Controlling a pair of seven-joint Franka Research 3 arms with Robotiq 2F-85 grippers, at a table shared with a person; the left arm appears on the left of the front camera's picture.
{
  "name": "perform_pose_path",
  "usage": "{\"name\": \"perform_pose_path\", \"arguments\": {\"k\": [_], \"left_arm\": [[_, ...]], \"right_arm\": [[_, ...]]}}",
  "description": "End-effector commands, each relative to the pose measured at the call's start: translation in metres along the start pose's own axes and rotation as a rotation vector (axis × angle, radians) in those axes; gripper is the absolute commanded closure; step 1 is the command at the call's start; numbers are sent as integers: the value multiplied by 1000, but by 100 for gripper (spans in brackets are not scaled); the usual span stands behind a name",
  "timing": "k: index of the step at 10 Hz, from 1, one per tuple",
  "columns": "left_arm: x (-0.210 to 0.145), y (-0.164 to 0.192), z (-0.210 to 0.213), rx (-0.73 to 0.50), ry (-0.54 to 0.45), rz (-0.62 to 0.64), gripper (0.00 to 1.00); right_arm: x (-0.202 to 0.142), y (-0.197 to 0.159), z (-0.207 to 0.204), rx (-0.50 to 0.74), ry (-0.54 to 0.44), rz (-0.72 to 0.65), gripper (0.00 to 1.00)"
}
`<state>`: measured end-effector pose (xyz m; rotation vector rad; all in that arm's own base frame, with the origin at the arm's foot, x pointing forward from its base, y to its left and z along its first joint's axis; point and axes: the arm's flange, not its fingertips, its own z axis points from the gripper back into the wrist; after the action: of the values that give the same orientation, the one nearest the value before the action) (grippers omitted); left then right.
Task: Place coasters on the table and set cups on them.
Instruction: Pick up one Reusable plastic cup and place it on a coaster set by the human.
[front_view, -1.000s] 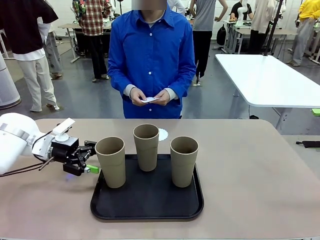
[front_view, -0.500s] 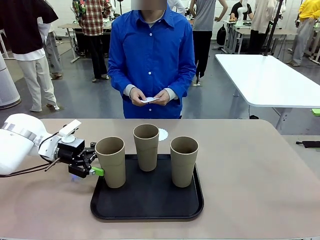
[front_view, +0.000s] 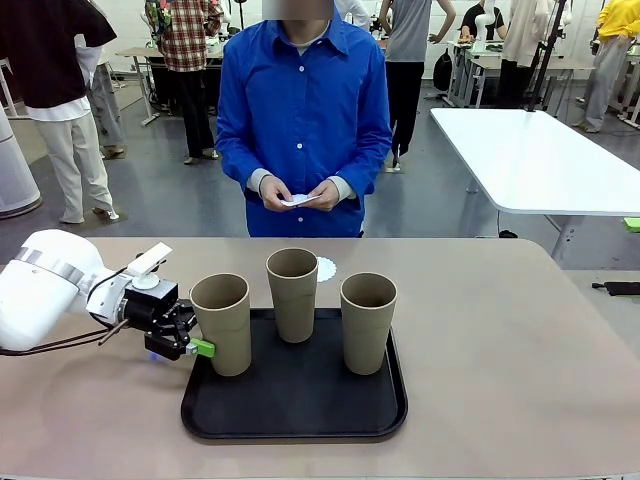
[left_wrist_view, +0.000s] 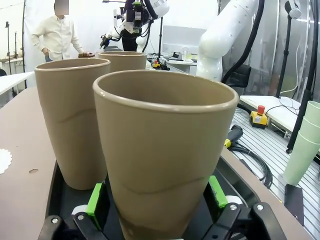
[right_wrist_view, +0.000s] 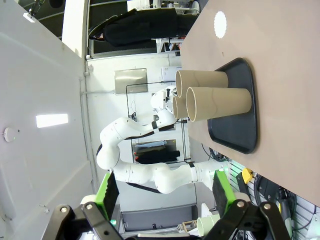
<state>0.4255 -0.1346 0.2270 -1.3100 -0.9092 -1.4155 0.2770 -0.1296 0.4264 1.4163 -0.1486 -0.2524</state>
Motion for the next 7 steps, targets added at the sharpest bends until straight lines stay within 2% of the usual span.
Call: {"name": "perform_pose_path", "arguments": {"k": [1,4,5,6,7], "left_arm": [[1,5,-10,-4,-9,-13,0],[0,5,-12,-14,-24,-27,0],[2,6,-12,-19,-33,-32,55],[2,5,-12,-29,-31,-28,60],[2,4,-12,-34,-30,-28,100]], "right_arm": [[0,1,0,6,-3,3,0],[0,1,0,6,-3,3,0],[0,1,0,6,-3,3,0],[0,1,0,6,-3,3,0],[0,1,0,6,-3,3,0]]}}
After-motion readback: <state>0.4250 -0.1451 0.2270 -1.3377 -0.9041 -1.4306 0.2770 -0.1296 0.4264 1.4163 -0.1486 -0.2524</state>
